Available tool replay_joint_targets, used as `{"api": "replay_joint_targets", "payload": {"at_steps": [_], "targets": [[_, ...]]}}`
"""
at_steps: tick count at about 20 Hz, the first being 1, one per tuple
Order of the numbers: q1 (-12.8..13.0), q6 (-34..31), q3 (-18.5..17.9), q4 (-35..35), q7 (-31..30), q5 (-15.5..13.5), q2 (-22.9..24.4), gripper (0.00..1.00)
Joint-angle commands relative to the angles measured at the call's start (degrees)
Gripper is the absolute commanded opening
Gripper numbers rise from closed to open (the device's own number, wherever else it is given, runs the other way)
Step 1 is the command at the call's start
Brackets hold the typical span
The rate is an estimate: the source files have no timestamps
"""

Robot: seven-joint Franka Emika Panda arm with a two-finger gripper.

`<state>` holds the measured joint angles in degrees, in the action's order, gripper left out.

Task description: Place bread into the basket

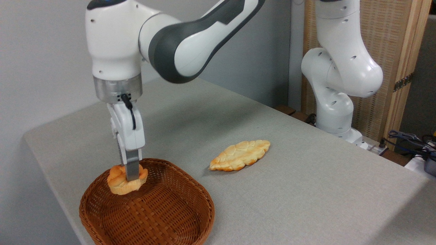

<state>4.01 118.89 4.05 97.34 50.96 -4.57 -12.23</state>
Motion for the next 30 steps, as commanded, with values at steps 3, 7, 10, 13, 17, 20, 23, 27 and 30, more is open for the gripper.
{"api": "replay_joint_targets", "payload": {"at_steps": [3, 7, 10, 13, 17, 20, 23, 27, 30], "targets": [[-0.1, 1.5, 1.0, -1.2, -0.3, -0.2, -2.3, 1.0], [-0.2, 2.0, 1.2, -1.3, -0.3, -0.2, -2.1, 1.0], [-0.2, 1.9, 1.0, -1.3, -0.9, -0.3, -1.8, 1.0], [-0.8, 1.1, 0.7, -1.4, -1.6, -0.3, 1.6, 1.0], [-1.1, -11.0, -3.4, -1.3, -2.4, -1.1, 9.7, 1.0], [-1.1, -22.6, -4.4, -1.3, -2.5, -1.0, 14.2, 1.0], [-1.1, -26.3, -3.9, -1.5, -6.2, -0.3, 14.7, 1.0], [-2.8, -26.8, -3.1, -3.8, -9.4, 2.3, 14.4, 1.0], [-3.1, -26.8, -2.6, -3.8, -9.3, 3.6, 13.9, 1.0]]}}
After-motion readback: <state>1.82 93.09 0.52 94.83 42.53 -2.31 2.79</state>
